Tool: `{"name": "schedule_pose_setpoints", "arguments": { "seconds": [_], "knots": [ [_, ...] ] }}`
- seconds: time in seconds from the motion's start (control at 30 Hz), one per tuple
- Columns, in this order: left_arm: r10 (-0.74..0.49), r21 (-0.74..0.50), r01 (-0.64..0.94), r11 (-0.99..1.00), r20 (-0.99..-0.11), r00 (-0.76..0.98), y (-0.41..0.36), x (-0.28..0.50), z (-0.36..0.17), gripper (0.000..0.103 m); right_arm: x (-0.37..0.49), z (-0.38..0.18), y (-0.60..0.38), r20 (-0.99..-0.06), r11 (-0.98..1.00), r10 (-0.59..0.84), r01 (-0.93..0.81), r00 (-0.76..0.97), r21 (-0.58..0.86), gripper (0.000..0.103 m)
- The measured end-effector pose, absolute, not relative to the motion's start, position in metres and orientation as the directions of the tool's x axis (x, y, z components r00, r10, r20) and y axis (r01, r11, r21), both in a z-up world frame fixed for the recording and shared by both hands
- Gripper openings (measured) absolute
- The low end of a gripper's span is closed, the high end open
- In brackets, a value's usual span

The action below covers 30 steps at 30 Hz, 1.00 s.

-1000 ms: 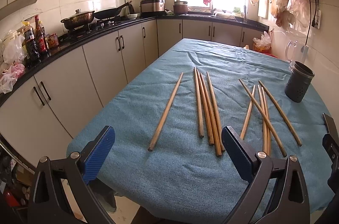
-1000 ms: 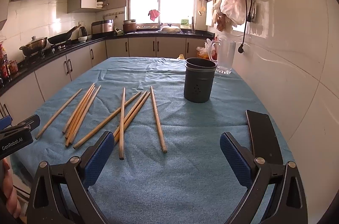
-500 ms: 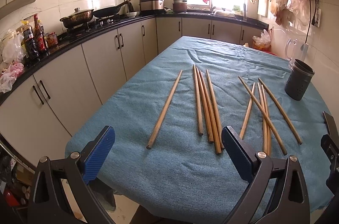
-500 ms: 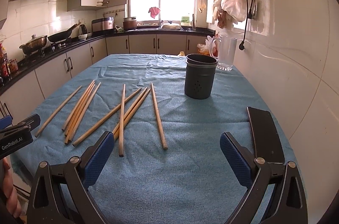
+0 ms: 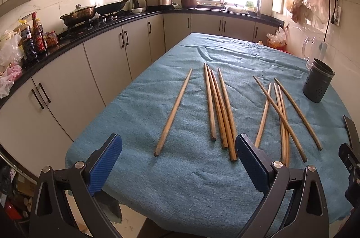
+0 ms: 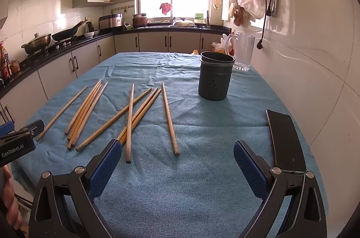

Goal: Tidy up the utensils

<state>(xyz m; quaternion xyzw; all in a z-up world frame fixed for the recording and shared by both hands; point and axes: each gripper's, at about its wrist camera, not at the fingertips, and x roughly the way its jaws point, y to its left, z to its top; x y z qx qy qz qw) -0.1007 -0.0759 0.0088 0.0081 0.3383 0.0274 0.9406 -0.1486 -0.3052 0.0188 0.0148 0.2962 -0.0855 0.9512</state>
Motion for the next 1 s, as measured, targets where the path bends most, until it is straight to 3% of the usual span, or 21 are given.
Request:
{"name": "schedule_pose_setpoints", "arguments": {
  "seconds": [0.27,0.4,0.47,0.6,0.8,0.9,1.0],
  "knots": [
    [-0.014,-0.047,-0.027,0.999,-0.709,0.705,-0.027,-0.047,0.033,0.099,-0.13,0.029,-0.314,-0.606,0.997,-0.073,0.072,0.792,-0.026,0.09],
    [-0.094,-0.099,0.026,0.995,-0.779,0.62,-0.018,-0.008,0.031,0.084,-0.113,0.034,-0.331,-0.658,0.998,0.028,0.019,0.752,0.064,0.076],
    [-0.132,-0.122,0.055,0.991,-0.81,0.571,-0.022,0.012,0.025,0.083,-0.103,0.032,-0.344,-0.698,0.99,0.088,0.015,0.711,0.141,0.059],
    [-0.151,-0.124,0.086,0.989,-0.854,0.497,-0.034,0.046,0.009,0.063,-0.092,0.031,-0.367,-0.733,0.966,0.171,0.036,0.659,0.258,0.049],
    [-0.124,-0.082,0.115,0.99,-0.895,0.429,-0.054,0.084,-0.015,0.057,-0.077,0.042,-0.376,-0.758,0.971,0.166,0.032,0.631,0.238,0.046],
    [-0.103,-0.06,0.119,0.991,-0.911,0.398,-0.064,0.095,-0.025,0.041,-0.057,0.046,-0.376,-0.776,0.974,0.171,0.016,0.607,0.228,0.046],
    [-0.066,-0.02,0.118,0.993,-0.915,0.397,-0.07,0.101,-0.03,0.041,-0.033,0.045,-0.376,-0.796,0.975,0.172,0.013,0.58,0.22,0.046]
  ]
}}
